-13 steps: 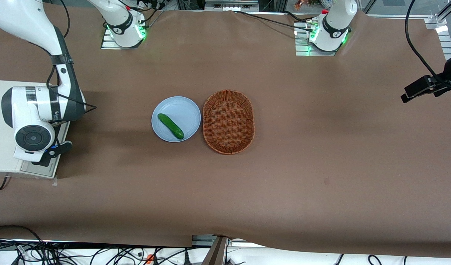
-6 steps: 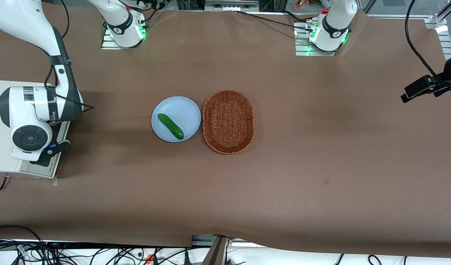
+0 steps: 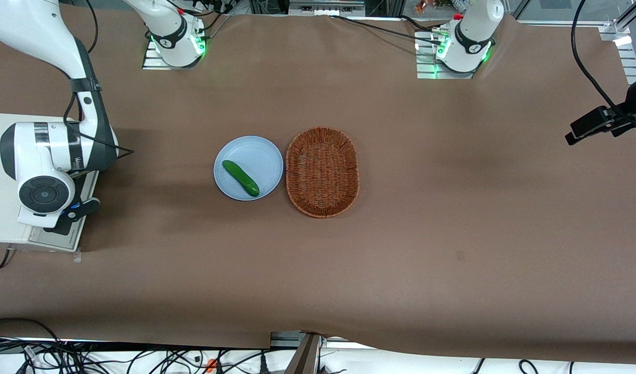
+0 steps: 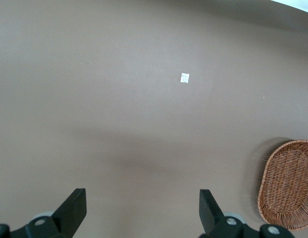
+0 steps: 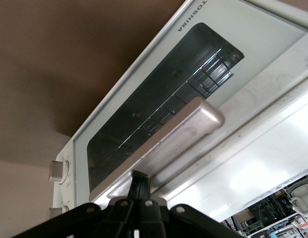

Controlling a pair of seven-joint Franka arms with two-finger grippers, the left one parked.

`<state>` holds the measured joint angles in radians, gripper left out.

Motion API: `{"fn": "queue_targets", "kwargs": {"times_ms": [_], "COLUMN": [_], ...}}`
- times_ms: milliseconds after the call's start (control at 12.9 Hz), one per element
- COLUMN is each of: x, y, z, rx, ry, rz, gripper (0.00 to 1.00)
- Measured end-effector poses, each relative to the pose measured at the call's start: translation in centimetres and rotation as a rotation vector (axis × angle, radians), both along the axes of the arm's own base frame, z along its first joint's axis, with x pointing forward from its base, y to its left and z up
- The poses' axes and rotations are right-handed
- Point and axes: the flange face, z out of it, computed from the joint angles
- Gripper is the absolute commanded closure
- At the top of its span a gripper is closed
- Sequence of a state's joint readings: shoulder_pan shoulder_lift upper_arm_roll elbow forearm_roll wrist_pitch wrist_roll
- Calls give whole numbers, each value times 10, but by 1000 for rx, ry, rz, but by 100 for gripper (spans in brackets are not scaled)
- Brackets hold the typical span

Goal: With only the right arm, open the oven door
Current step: 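Pull the handle outward and down with the right gripper, swinging the door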

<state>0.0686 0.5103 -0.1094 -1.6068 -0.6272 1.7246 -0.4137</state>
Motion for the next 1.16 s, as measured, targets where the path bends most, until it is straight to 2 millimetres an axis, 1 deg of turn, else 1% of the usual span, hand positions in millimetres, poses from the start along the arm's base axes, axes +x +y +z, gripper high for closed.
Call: {"fn": "queue_targets", "kwargs": {"times_ms": [233,620,930,1163], "x": [0,1,2,4], "y": [6,33,45,64], "z": [-1,-8,-12,-24], "rx": [1,8,39,91], "ry": [-4,-30,-56,-75], "rz": [0,-5,-23,-35], "gripper": [100,100,100,100]}}
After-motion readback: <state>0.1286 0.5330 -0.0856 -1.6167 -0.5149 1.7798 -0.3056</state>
